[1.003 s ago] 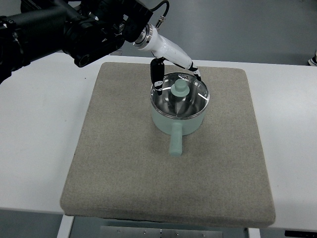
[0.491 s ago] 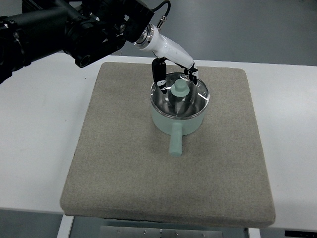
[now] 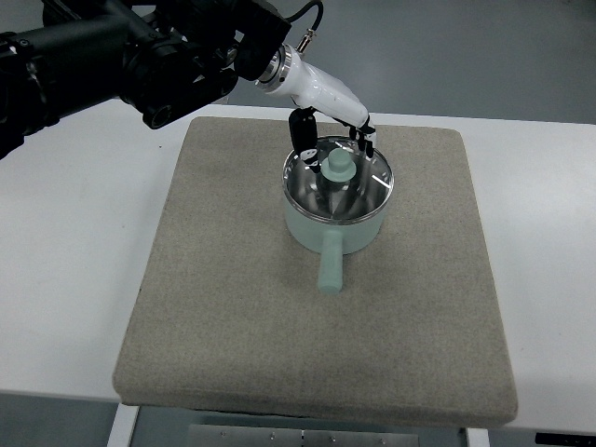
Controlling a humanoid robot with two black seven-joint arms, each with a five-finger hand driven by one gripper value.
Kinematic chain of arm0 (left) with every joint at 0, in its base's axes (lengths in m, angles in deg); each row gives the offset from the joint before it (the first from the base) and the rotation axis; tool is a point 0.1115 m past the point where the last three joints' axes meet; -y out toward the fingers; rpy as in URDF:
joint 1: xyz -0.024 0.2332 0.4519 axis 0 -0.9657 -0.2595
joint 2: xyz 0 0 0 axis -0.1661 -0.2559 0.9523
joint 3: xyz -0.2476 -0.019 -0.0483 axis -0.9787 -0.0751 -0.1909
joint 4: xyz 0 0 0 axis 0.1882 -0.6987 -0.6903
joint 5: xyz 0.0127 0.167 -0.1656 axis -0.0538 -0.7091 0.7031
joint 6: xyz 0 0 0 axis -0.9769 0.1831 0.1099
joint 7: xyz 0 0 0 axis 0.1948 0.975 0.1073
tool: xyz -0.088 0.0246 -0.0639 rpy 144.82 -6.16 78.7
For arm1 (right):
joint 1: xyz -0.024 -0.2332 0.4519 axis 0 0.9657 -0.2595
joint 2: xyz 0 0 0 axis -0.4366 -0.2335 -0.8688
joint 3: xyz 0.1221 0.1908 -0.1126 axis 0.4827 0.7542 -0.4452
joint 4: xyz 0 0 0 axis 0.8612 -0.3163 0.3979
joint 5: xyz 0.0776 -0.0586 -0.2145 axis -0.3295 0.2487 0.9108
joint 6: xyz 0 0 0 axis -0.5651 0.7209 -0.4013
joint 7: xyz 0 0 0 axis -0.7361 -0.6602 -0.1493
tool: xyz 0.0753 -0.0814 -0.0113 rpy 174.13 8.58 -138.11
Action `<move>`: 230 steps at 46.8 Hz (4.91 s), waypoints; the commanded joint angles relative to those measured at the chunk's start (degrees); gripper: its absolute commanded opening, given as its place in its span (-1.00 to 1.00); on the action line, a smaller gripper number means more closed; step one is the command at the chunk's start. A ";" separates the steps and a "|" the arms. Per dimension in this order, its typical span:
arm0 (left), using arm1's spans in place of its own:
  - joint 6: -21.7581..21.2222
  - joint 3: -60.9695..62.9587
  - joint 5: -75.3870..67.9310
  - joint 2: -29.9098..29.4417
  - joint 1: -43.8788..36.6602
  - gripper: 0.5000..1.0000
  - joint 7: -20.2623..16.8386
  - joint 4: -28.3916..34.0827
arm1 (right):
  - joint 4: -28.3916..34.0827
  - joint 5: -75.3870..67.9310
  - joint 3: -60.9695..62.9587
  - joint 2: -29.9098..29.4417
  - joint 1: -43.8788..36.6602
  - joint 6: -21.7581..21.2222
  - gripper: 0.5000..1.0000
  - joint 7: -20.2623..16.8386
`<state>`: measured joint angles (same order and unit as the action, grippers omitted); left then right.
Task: Place lid left of pot with left hand
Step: 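Close the left hand fingers to pinch the lid knob, then lift the glass lid off the saucepan with the left hand, then lower the lid onto the pad beside the saucepan, nearer the left arm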
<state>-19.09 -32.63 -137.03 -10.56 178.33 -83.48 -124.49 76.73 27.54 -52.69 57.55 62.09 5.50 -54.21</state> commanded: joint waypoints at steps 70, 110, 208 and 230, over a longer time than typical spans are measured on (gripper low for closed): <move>-2.11 0.00 -0.47 0.47 -1.13 -0.63 0.00 0.43 | 0.00 0.00 0.00 0.00 0.00 0.00 0.69 0.00; -5.10 0.00 0.14 0.47 -1.04 -1.00 0.00 0.34 | 0.00 0.00 0.00 0.00 0.00 0.00 0.69 0.00; -5.19 0.18 -1.00 -13.50 -7.54 -1.00 0.00 7.46 | 0.00 0.00 0.00 0.00 0.00 0.00 0.69 0.00; -8.00 1.06 -1.27 -12.71 -14.57 -1.00 0.00 9.31 | 0.00 0.00 0.00 0.00 0.00 0.00 0.69 0.00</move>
<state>-26.91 -31.49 -138.28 -23.29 164.18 -83.48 -115.27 76.73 27.54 -52.69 57.55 62.09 5.50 -54.21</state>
